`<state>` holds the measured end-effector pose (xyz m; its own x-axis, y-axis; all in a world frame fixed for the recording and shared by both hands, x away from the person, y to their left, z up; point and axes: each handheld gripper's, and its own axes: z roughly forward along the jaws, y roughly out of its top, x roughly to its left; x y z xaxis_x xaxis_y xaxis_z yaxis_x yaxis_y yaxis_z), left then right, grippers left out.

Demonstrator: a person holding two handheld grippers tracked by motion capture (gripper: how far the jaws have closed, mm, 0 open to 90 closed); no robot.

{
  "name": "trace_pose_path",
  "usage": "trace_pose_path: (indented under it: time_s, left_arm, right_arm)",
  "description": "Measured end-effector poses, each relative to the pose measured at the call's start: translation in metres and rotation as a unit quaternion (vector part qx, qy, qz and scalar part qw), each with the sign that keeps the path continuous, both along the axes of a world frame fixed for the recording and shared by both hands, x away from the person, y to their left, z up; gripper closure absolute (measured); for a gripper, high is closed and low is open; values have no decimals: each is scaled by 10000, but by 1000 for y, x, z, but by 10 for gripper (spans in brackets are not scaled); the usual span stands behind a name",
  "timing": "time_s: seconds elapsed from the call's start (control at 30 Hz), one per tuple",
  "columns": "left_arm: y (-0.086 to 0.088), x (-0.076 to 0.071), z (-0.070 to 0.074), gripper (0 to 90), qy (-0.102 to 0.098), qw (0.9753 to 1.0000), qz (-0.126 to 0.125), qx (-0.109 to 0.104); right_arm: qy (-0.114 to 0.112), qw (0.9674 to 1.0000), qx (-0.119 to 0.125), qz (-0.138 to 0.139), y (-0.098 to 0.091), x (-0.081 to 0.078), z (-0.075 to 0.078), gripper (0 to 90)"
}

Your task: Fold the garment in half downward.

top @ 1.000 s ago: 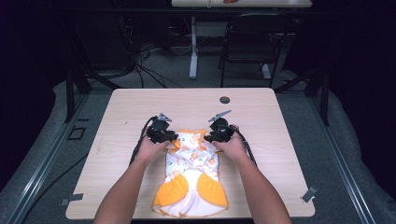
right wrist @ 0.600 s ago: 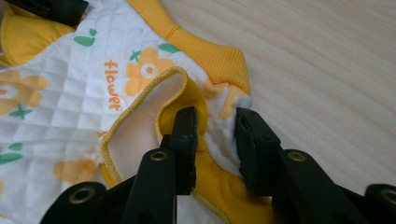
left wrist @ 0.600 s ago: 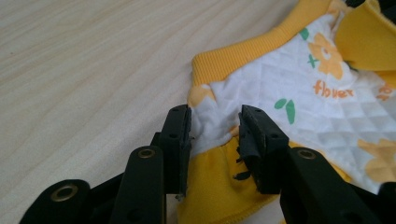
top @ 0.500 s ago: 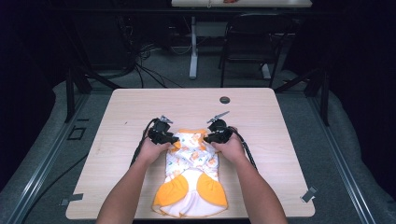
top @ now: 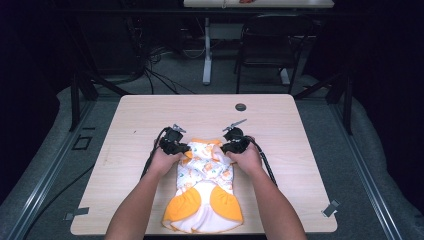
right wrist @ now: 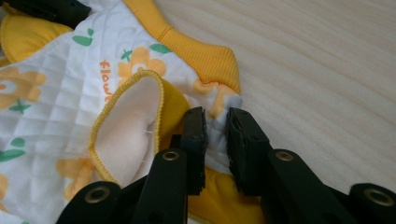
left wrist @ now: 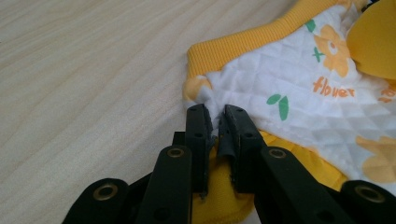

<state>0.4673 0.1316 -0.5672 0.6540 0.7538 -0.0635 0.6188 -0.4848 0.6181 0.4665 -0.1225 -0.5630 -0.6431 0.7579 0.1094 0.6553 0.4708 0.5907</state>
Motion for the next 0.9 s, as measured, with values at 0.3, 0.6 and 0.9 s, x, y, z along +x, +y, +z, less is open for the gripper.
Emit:
trace_pose_path:
  time_s: [0.3,0.6,0.9]
  left_arm:
    - [1,0,0,820,34,10000,-19,-42]
    - [2,0,0,828,69,10000,-37,-38]
    - [2,0,0,827,27,10000,-30,-37]
  right_arm:
    - [-197,9995,-220,70,4,-1,-2,847]
    - [-214,9993,-294,39,6,-2,-1,830]
    - [-249,9994,-229,-78,2,3,-4,659]
